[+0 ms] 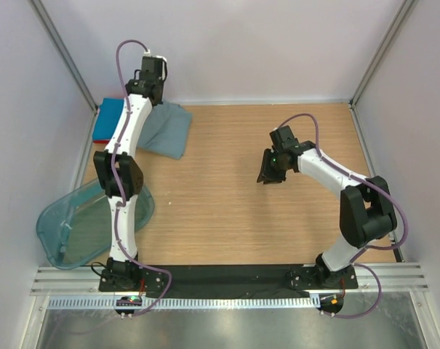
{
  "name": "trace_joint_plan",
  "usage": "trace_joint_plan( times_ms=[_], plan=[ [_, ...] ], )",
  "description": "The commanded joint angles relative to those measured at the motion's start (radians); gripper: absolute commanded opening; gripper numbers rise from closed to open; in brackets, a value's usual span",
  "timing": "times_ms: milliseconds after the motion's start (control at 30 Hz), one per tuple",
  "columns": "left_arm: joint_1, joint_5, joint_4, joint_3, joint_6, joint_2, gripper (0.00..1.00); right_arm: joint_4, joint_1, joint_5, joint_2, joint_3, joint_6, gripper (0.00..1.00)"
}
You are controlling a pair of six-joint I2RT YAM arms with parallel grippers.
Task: Fold and stack the t-shirts
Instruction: Neatly place the folded tshirt to the corner
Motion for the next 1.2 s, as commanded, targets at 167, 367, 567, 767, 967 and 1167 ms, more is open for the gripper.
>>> trace_joint_plan(
  times_ms=[167, 367, 567, 767, 967, 1167],
  plan=[
    [0.074, -0.028, 0.216, 0.119, 0.100, -0.007, 0.00, 0.063, -0.009, -0.094, 0.082, 0.076, -0.006, 0.34],
    [0.128, 0.007, 0.258, 0.155, 0.149, 0.025, 0.00, 0.026, -0.037, -0.120, 0.196, 0.163, -0.020, 0.33],
    [0.286, 0.195, 0.322, 0.113, 0.108, 0.039, 0.00, 0.015, -0.066, -0.170, 0.259, 0.197, -0.015, 0.33],
    [0.412, 0.369, 0.449, 0.092, -0.009, 0.149, 0.00, 0.015, -0.077, -0.181, 0.319, 0.227, -0.008, 0.33],
    [0.476, 0.412, 0.592, 0.095, -0.185, 0.237, 0.27, -0.008, -0.078, -0.174, 0.355, 0.264, -0.014, 0.32],
    [0.466, 0.440, 0.516, -0.001, -0.245, 0.146, 0.54, -0.005, -0.075, -0.189, 0.385, 0.289, 0.000, 0.33]
  ],
)
